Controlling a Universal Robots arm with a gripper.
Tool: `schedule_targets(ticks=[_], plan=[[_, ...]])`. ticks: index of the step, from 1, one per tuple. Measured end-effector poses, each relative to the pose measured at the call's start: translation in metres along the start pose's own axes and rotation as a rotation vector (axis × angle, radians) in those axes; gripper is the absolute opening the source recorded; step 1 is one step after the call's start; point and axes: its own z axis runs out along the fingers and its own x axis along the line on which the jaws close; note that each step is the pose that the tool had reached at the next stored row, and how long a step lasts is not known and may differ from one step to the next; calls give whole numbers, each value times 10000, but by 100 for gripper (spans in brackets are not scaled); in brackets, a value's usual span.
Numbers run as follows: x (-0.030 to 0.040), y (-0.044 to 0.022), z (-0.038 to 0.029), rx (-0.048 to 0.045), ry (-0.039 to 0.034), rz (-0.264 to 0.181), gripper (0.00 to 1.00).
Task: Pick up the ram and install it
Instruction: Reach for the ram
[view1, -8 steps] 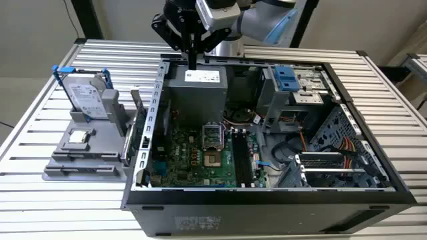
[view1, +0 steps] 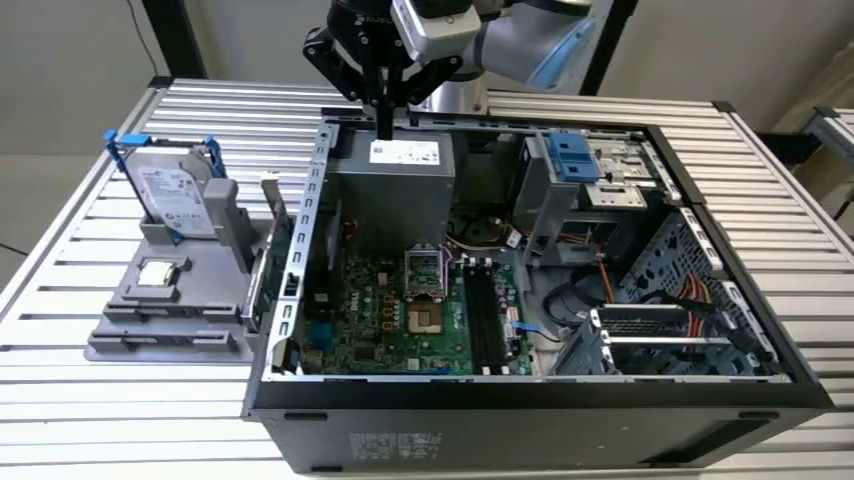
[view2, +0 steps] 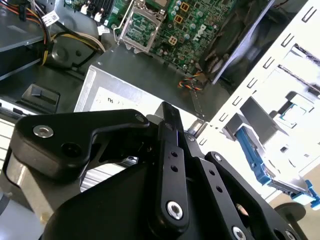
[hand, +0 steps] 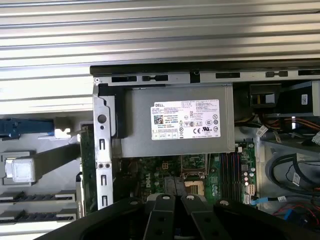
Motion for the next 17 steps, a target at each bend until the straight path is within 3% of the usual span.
schedule_targets(ticks=[17], plan=[[2,0,0,0,0,5,0]])
